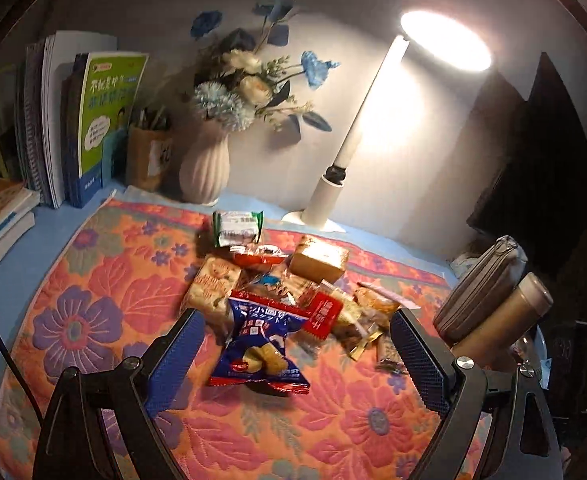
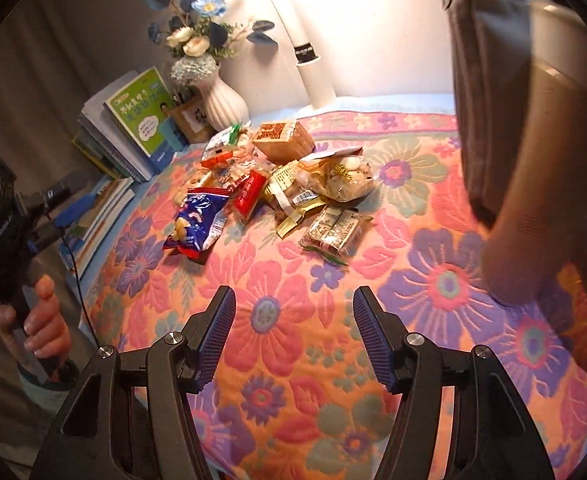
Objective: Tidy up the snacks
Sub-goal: 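Return both tools to the snack pile, then grasp the blue biscuit bag with the left tool while the right tool grasps a cookie pack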
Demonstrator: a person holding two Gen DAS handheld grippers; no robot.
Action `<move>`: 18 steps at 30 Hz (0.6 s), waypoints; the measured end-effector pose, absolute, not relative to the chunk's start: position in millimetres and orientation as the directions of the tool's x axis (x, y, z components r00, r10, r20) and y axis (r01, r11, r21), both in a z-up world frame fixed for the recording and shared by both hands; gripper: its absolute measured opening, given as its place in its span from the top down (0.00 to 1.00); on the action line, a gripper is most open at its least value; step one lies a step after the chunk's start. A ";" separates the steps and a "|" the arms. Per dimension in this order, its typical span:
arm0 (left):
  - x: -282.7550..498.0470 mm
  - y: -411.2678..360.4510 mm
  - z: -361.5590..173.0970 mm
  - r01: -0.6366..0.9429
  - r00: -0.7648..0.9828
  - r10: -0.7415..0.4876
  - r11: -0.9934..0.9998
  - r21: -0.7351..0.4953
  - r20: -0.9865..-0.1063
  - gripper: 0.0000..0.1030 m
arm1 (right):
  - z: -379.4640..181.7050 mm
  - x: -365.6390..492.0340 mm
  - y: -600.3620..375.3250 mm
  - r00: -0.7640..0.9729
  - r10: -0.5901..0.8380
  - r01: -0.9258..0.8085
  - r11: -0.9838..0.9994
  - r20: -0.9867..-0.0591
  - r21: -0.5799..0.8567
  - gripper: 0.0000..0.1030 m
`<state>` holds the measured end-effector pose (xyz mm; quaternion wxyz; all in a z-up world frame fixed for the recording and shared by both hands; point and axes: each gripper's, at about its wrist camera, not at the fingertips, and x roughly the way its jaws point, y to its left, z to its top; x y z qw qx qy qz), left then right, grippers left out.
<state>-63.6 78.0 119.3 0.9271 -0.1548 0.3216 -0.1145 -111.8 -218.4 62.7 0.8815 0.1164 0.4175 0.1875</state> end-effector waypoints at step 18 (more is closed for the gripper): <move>1.6 43.7 36.9 0.082 0.701 -0.225 0.968 -0.237 -0.677 0.11 | 10.3 -36.9 -200.8 0.567 0.317 -0.040 0.933 -0.760 0.359 0.41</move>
